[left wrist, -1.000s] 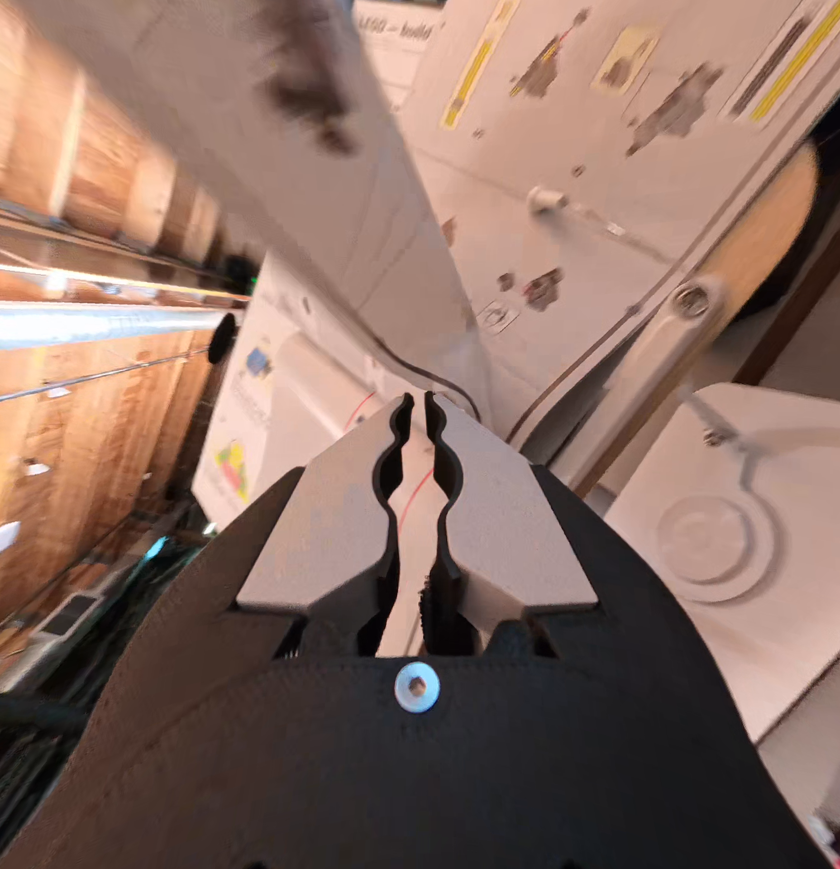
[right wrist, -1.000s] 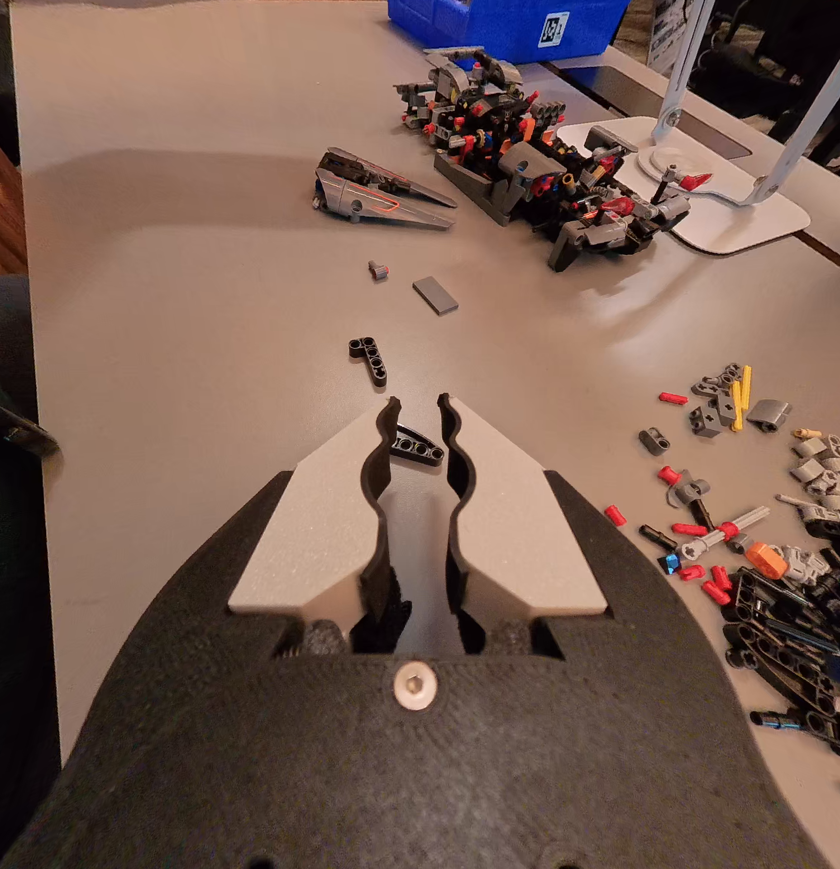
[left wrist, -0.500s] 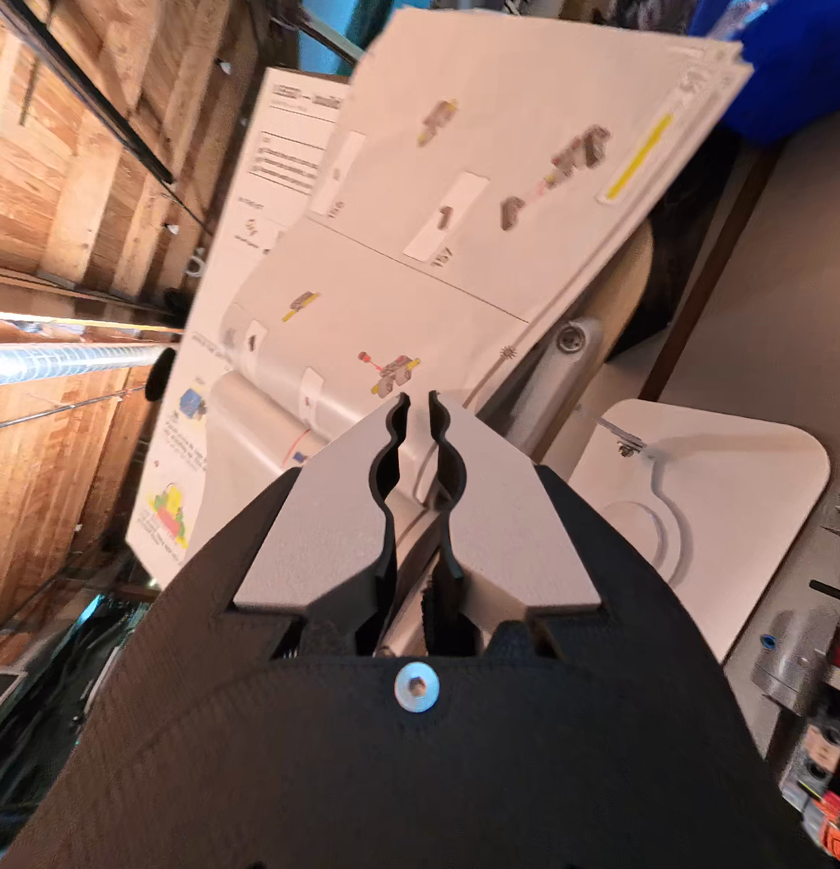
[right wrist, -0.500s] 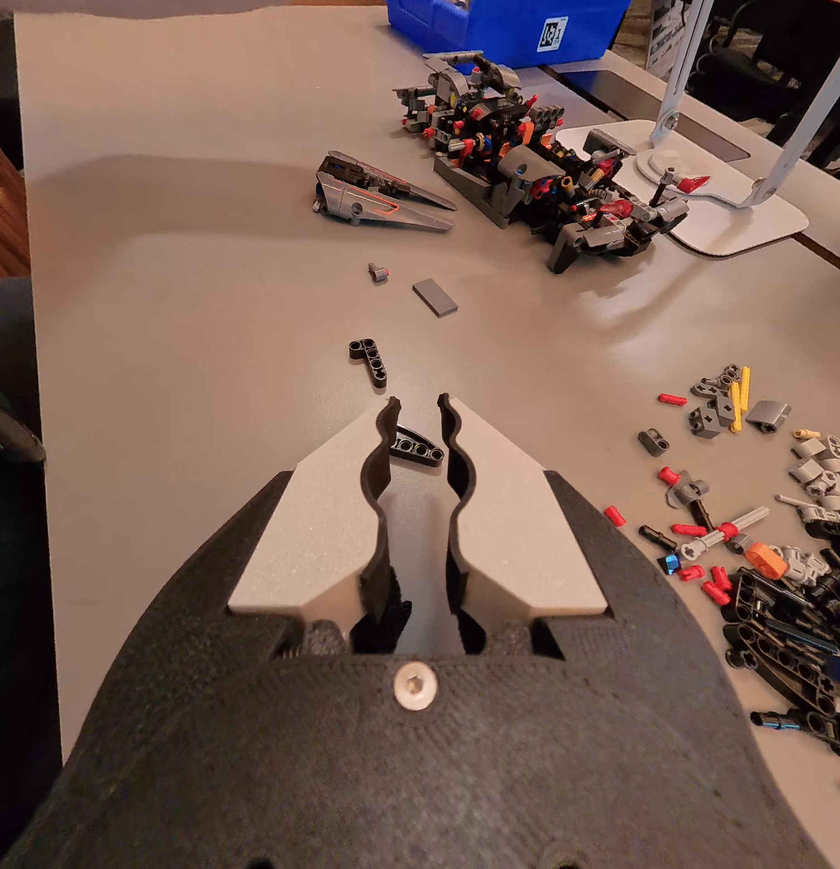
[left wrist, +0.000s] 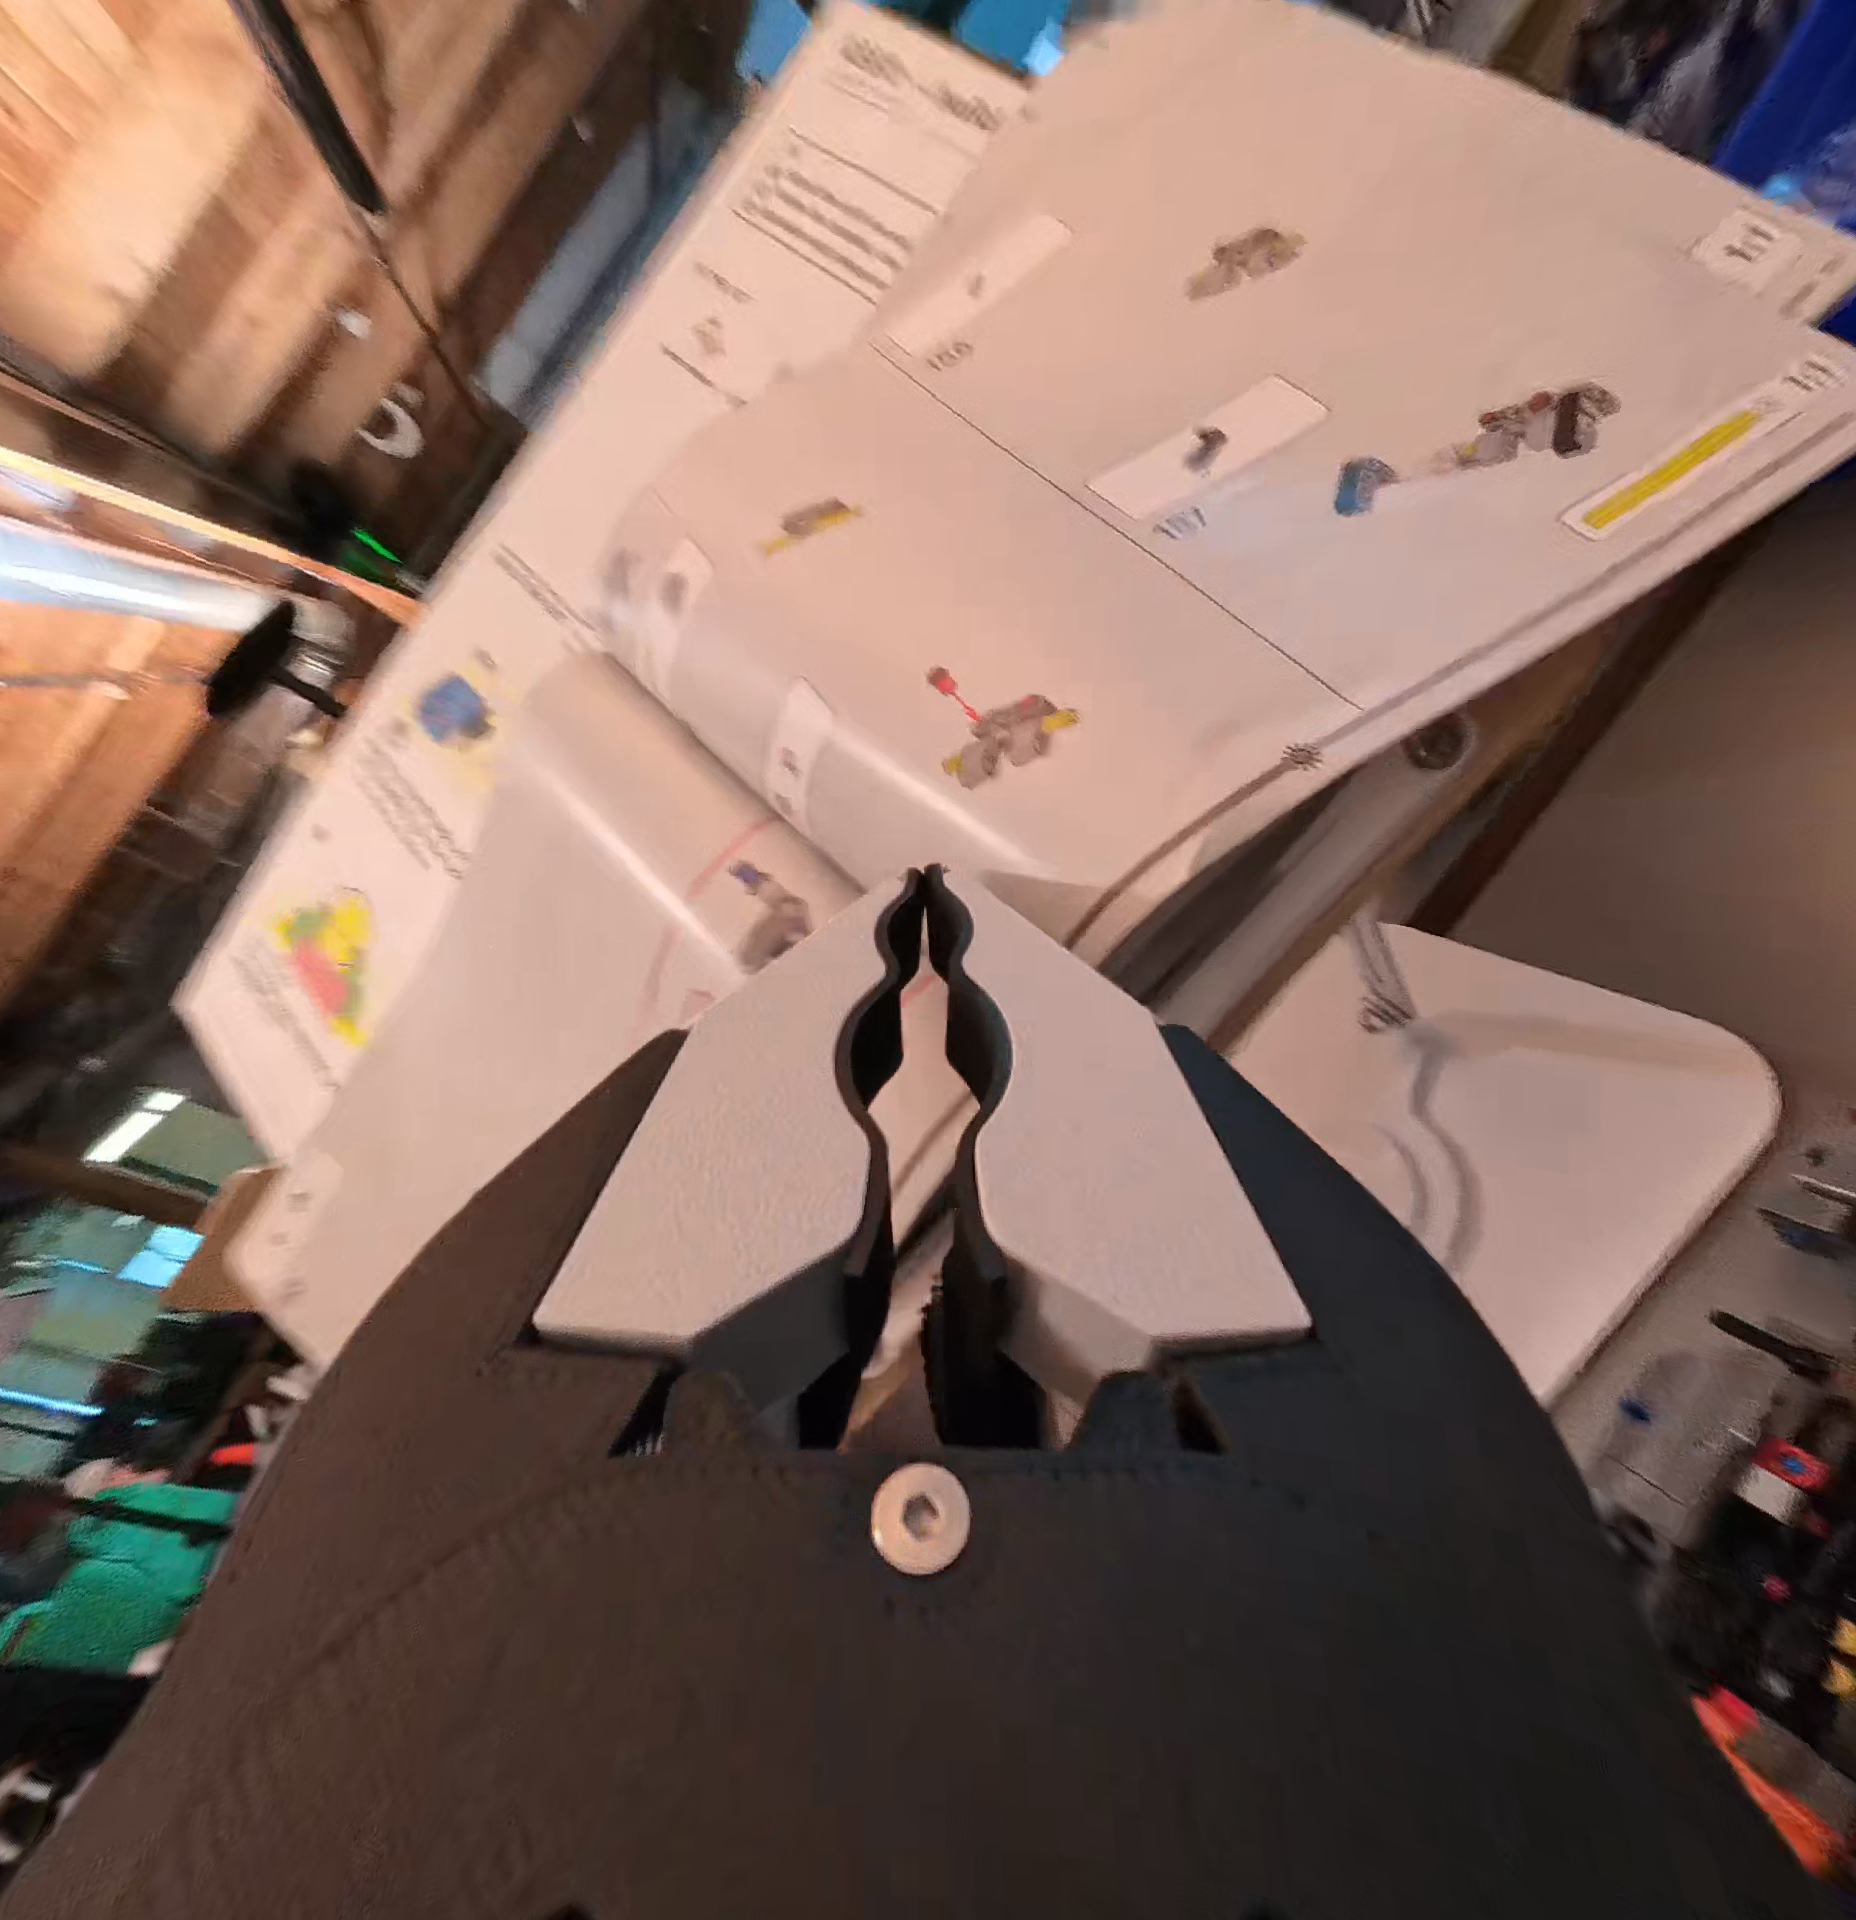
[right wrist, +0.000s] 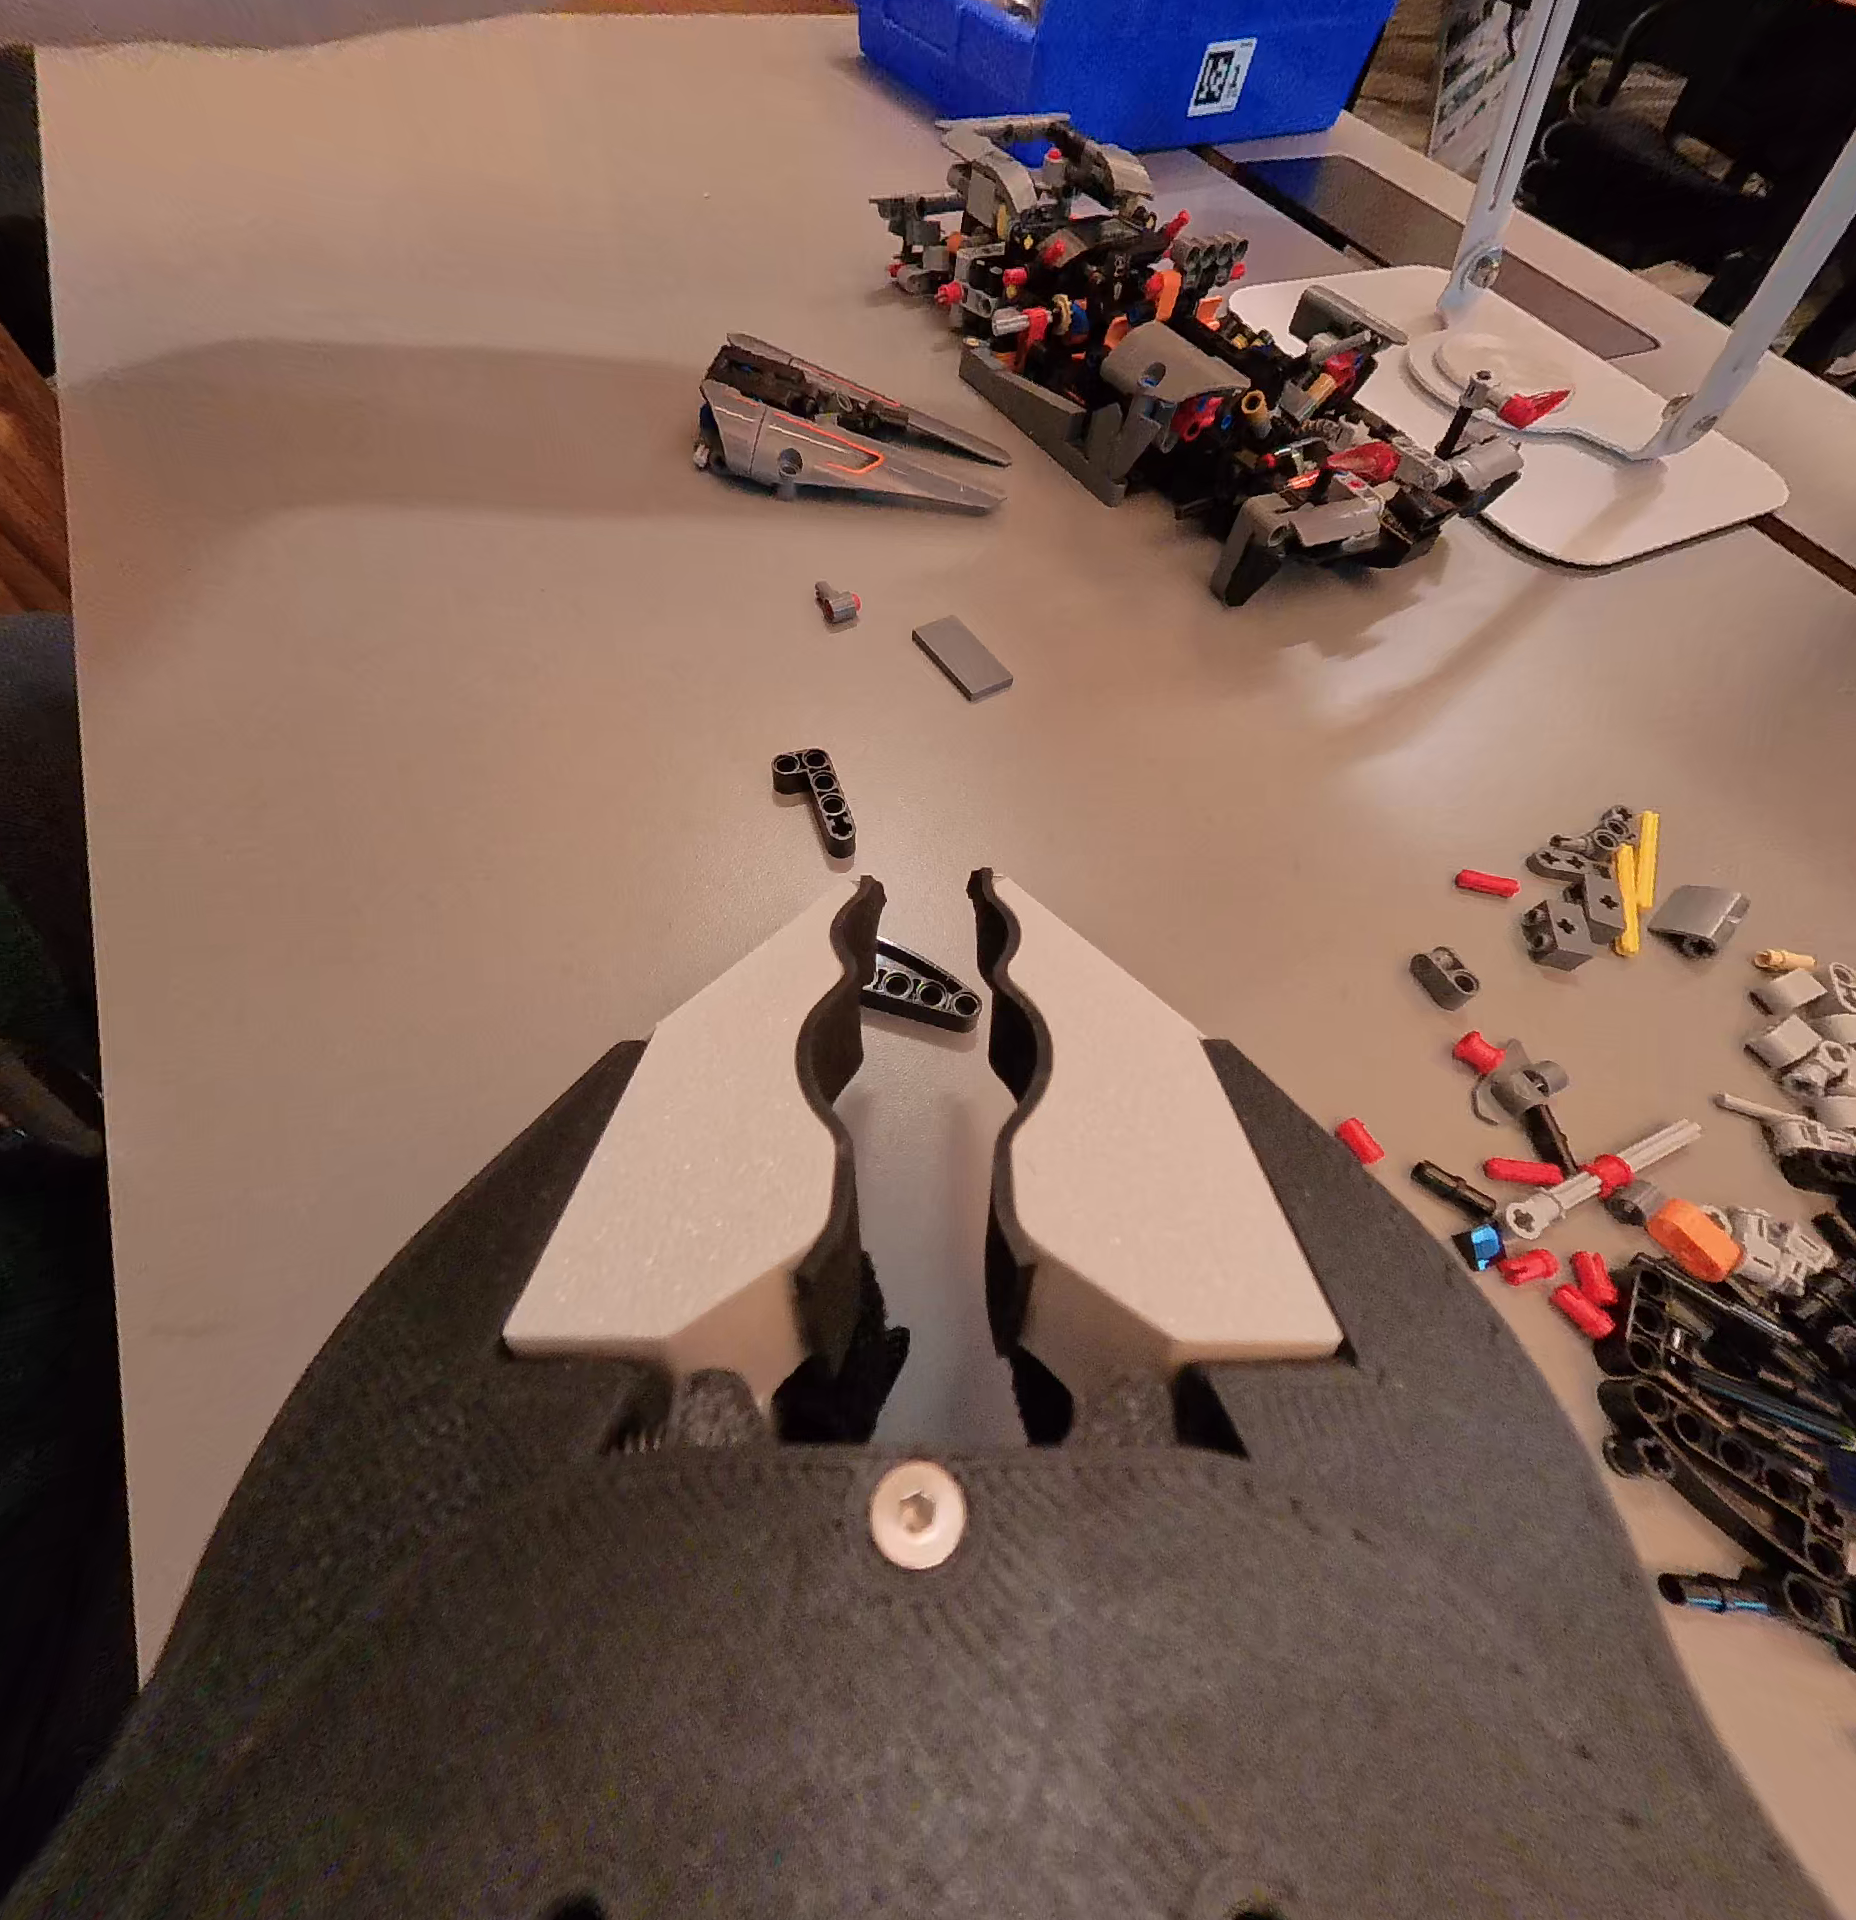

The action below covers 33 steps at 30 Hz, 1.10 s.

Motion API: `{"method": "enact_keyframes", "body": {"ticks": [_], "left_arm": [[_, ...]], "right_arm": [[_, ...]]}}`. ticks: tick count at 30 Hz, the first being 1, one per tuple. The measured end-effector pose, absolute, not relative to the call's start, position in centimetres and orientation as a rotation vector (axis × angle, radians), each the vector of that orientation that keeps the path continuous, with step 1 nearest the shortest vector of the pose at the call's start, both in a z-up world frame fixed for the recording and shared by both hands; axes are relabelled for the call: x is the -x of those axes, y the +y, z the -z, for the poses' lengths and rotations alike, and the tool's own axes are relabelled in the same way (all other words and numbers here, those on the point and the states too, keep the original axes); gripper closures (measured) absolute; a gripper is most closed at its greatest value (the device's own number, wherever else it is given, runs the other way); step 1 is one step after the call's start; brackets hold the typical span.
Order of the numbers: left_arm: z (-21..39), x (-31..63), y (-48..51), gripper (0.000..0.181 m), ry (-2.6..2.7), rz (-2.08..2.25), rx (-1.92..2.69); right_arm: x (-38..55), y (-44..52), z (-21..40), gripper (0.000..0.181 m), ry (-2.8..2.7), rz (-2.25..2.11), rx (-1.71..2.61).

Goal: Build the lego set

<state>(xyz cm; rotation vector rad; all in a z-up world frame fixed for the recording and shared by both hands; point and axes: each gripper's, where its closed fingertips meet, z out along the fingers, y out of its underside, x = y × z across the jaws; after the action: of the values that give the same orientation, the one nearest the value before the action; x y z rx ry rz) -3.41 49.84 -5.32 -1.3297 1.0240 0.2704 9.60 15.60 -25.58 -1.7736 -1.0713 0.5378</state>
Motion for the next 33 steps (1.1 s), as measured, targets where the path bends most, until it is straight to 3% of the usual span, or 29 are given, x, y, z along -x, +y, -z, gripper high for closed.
{"method": "enact_keyframes", "body": {"ticks": [1,10,20,27,33], "left_arm": [[6.8,3.0,50.5,0.181,1.066,-0.276,1.398],[10.3,-2.3,51.6,0.181,1.267,-0.424,1.425],[7.0,-1.3,46.3,0.181,1.222,-0.284,1.331],[6.2,2.0,39.9,0.164,1.201,-0.162,1.374],[10.5,4.6,33.3,0.155,1.271,-0.051,1.518]], "right_arm": [[-9.6,15.6,25.6,0.164,-1.072,-0.538,1.774],[-9.6,15.6,25.6,0.164,-1.070,-0.538,1.774],[-9.6,15.5,25.5,0.164,-1.071,-0.540,1.768],[-9.6,15.6,25.5,0.161,-1.068,-0.531,1.767],[-9.8,16.0,25.3,0.153,-1.040,-0.508,1.767]]}}
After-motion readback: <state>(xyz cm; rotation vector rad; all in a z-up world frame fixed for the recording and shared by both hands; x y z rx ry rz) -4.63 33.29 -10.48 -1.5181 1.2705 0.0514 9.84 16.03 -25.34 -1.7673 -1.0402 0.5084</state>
